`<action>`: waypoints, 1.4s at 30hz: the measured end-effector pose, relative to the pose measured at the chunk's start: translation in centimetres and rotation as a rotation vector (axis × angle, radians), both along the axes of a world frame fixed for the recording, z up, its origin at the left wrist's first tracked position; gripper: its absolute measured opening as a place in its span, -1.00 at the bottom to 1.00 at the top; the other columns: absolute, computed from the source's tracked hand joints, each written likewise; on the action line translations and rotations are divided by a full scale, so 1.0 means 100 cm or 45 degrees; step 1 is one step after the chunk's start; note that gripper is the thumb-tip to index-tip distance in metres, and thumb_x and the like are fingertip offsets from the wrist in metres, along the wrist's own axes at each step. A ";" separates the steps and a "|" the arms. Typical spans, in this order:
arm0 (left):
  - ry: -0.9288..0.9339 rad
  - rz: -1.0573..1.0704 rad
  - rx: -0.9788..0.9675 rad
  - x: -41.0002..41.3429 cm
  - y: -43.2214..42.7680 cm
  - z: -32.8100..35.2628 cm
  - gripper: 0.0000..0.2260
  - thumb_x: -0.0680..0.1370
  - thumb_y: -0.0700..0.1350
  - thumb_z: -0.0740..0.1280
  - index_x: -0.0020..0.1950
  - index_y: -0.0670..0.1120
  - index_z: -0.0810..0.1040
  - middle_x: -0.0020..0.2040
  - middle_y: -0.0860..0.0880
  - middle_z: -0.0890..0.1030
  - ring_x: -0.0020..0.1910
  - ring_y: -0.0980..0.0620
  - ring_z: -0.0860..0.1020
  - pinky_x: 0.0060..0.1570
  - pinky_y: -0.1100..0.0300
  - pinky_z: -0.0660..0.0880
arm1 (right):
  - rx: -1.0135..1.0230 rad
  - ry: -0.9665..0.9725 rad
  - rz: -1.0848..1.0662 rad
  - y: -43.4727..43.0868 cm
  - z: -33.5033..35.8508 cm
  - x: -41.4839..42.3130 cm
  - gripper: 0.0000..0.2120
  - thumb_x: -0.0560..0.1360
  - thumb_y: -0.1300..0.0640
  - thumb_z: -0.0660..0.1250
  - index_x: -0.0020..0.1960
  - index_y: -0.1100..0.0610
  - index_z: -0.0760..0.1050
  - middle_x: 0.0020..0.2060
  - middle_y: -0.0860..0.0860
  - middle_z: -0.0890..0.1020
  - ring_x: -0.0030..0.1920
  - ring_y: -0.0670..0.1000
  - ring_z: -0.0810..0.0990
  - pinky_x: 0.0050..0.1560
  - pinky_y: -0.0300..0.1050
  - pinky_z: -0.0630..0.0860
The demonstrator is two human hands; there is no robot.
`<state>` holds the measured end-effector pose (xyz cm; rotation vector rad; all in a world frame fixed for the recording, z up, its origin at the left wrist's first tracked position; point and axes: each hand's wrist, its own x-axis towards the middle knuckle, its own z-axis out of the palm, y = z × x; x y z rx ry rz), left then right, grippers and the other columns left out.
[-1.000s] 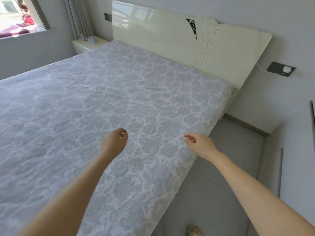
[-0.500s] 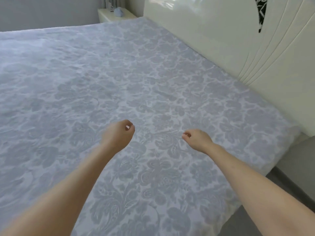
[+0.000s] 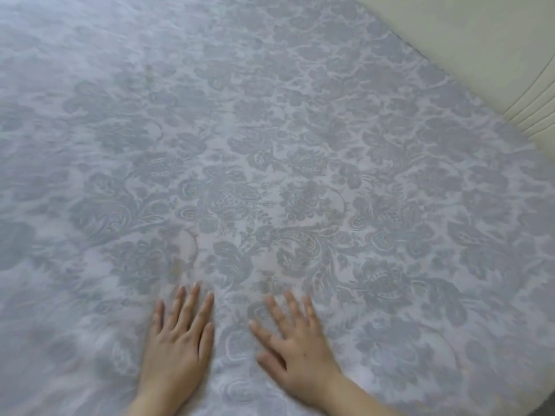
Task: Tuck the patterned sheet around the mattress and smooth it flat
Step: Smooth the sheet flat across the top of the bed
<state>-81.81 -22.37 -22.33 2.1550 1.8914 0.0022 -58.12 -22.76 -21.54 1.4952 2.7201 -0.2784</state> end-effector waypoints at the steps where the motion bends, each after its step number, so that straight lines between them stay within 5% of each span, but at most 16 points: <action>1: -0.021 -0.032 0.025 -0.002 -0.023 0.003 -0.50 0.61 0.12 -0.16 0.53 0.03 0.12 0.54 0.02 0.12 0.53 0.01 0.03 0.44 -0.05 -0.01 | 0.063 -0.030 0.163 -0.024 -0.001 0.000 -0.56 0.56 -0.24 0.05 0.41 -0.20 0.26 0.48 0.06 0.25 0.47 0.27 0.16 0.36 0.29 0.10; 4: -0.090 -0.166 -0.004 -0.011 -0.082 0.016 -0.50 0.60 0.10 -0.14 0.54 0.03 0.05 0.56 0.04 0.00 0.54 0.05 -0.03 0.44 0.06 -0.03 | 0.002 -0.213 0.452 -0.074 0.001 -0.003 -0.52 0.63 -0.13 -0.09 0.52 -0.07 0.03 0.48 -0.09 0.15 0.51 0.22 -0.03 0.43 0.26 -0.06; 7: -0.156 -0.350 0.005 -0.040 -0.081 0.038 -0.53 0.61 0.16 -0.13 0.24 0.08 0.51 0.50 0.19 0.19 0.42 0.16 0.32 0.30 0.30 0.13 | -0.241 -0.120 0.502 -0.032 0.046 0.006 -0.57 0.62 -0.16 -0.19 0.43 -0.27 0.22 0.41 -0.28 0.29 0.50 -0.08 0.11 0.50 0.05 -0.17; 10: -0.116 -0.101 0.262 -0.077 -0.020 0.067 -0.43 0.63 0.13 -0.10 0.03 -0.06 0.68 0.15 0.05 0.64 0.04 -0.07 0.65 0.07 0.14 0.34 | -0.283 0.517 -0.176 0.066 0.078 0.013 -0.48 0.54 -0.29 -0.02 0.45 -0.15 0.21 0.44 -0.17 0.25 0.47 -0.14 0.15 0.50 0.00 0.07; 12: 0.070 0.125 0.307 -0.097 0.033 0.079 -0.52 0.58 0.10 -0.01 0.17 -0.09 0.61 0.21 -0.13 0.60 0.21 -0.19 0.55 0.20 -0.08 0.33 | -0.287 0.467 -0.665 0.127 0.072 0.020 -0.45 0.57 -0.20 0.03 0.51 -0.07 0.08 0.51 -0.06 0.12 0.51 -0.06 0.04 0.50 0.03 0.04; 15: 0.194 0.436 0.067 -0.123 0.065 0.062 -0.55 0.60 0.09 0.01 0.49 0.04 0.25 0.51 -0.09 0.22 0.51 -0.15 0.14 0.38 -0.26 -0.02 | -0.362 0.086 -0.943 0.157 0.041 -0.003 -0.41 0.60 -0.22 -0.08 0.54 -0.06 -0.16 0.54 0.02 -0.09 0.53 0.06 -0.14 0.50 0.13 -0.16; 17: 0.201 0.598 -0.025 -0.139 0.044 0.032 -0.52 0.61 0.13 -0.09 0.54 0.09 0.03 0.56 0.01 0.03 0.54 -0.03 -0.03 0.40 -0.23 -0.17 | -0.238 -0.090 -0.728 0.125 0.011 -0.058 -0.39 0.55 -0.30 -0.24 0.51 -0.07 -0.26 0.53 0.03 -0.20 0.52 0.09 -0.24 0.47 0.13 -0.29; 19: 0.146 0.596 0.006 -0.148 -0.001 0.013 -0.50 0.60 0.09 -0.13 0.52 0.01 0.17 0.53 -0.01 0.15 0.52 0.01 0.09 0.43 -0.12 -0.22 | -0.105 0.042 -0.309 0.051 -0.006 -0.129 -0.40 0.55 -0.28 -0.28 0.52 -0.06 -0.16 0.53 0.04 -0.13 0.53 0.10 -0.19 0.46 0.15 -0.26; 23: 0.062 0.500 -0.037 -0.160 -0.100 0.013 -0.48 0.60 0.07 -0.12 0.44 -0.12 0.33 0.44 -0.09 0.35 0.50 0.03 0.12 0.45 -0.07 -0.07 | -0.075 0.172 0.356 -0.096 -0.001 -0.200 -0.52 0.59 -0.15 0.04 0.48 -0.07 0.21 0.50 0.04 0.21 0.50 0.16 0.11 0.39 0.25 0.05; 26: -0.060 0.334 -0.098 -0.180 -0.168 0.028 -0.49 0.62 0.09 -0.15 0.42 -0.11 0.34 0.44 -0.05 0.33 0.52 0.05 0.09 0.45 -0.03 0.02 | -0.236 0.178 0.645 -0.093 0.020 -0.200 -0.56 0.61 -0.15 -0.03 0.44 -0.07 0.28 0.45 -0.02 0.30 0.47 0.08 0.23 0.44 0.13 0.04; 28: -0.181 0.279 -0.064 -0.212 -0.179 0.046 -0.47 0.64 0.10 -0.13 0.31 -0.11 0.50 0.35 -0.07 0.44 0.38 -0.03 0.39 0.45 0.13 0.01 | -0.238 0.358 0.456 -0.050 0.037 -0.208 -0.54 0.62 -0.17 -0.03 0.46 -0.05 0.26 0.43 -0.07 0.32 0.45 -0.03 0.27 0.45 0.05 0.07; 30: -0.150 0.334 0.107 -0.257 -0.159 0.058 -0.47 0.63 0.09 -0.09 0.21 -0.13 0.59 0.26 -0.14 0.55 0.24 -0.18 0.53 0.40 0.10 0.09 | -0.162 0.558 -0.121 0.009 0.049 -0.217 -0.51 0.60 -0.17 0.05 0.48 -0.04 0.19 0.45 -0.07 0.28 0.46 -0.08 0.21 0.46 0.06 0.11; 32: 0.043 0.444 0.258 -0.307 -0.119 0.068 -0.53 0.59 0.06 -0.01 0.27 -0.13 0.55 0.29 -0.19 0.52 0.29 -0.26 0.47 0.34 -0.10 0.15 | -0.177 0.518 -0.662 0.065 0.053 -0.231 -0.47 0.61 -0.13 0.05 0.53 -0.04 0.03 0.52 -0.02 0.13 0.51 -0.01 0.07 0.49 0.10 0.03; 34: 0.192 0.560 0.192 -0.353 -0.080 0.074 -0.54 0.60 0.05 -0.02 0.46 -0.06 0.31 0.46 -0.17 0.31 0.46 -0.24 0.24 0.39 -0.20 0.00 | -0.290 0.249 -0.854 0.088 0.044 -0.275 -0.45 0.61 -0.16 -0.04 0.54 -0.08 -0.11 0.54 0.02 -0.02 0.53 0.08 -0.06 0.49 0.16 -0.09; 37: 0.210 0.825 -0.062 -0.419 -0.090 0.052 -0.53 0.63 0.11 -0.14 0.54 0.11 -0.09 0.57 0.01 -0.08 0.55 -0.04 -0.11 0.41 -0.26 -0.19 | -0.179 0.028 -0.381 0.032 0.013 -0.409 -0.46 0.58 -0.24 -0.18 0.52 -0.14 -0.12 0.54 0.02 -0.11 0.52 0.12 -0.19 0.47 0.19 -0.25; 42: 0.182 1.062 -0.123 -0.466 -0.291 0.020 -0.49 0.60 0.11 -0.11 0.46 -0.02 0.32 0.47 -0.10 0.31 0.43 -0.10 0.29 0.30 -0.35 0.08 | -0.109 0.248 0.615 -0.197 0.004 -0.526 -0.60 0.58 -0.14 0.06 0.38 -0.12 0.38 0.46 0.02 0.29 0.51 0.15 0.10 0.43 0.27 0.00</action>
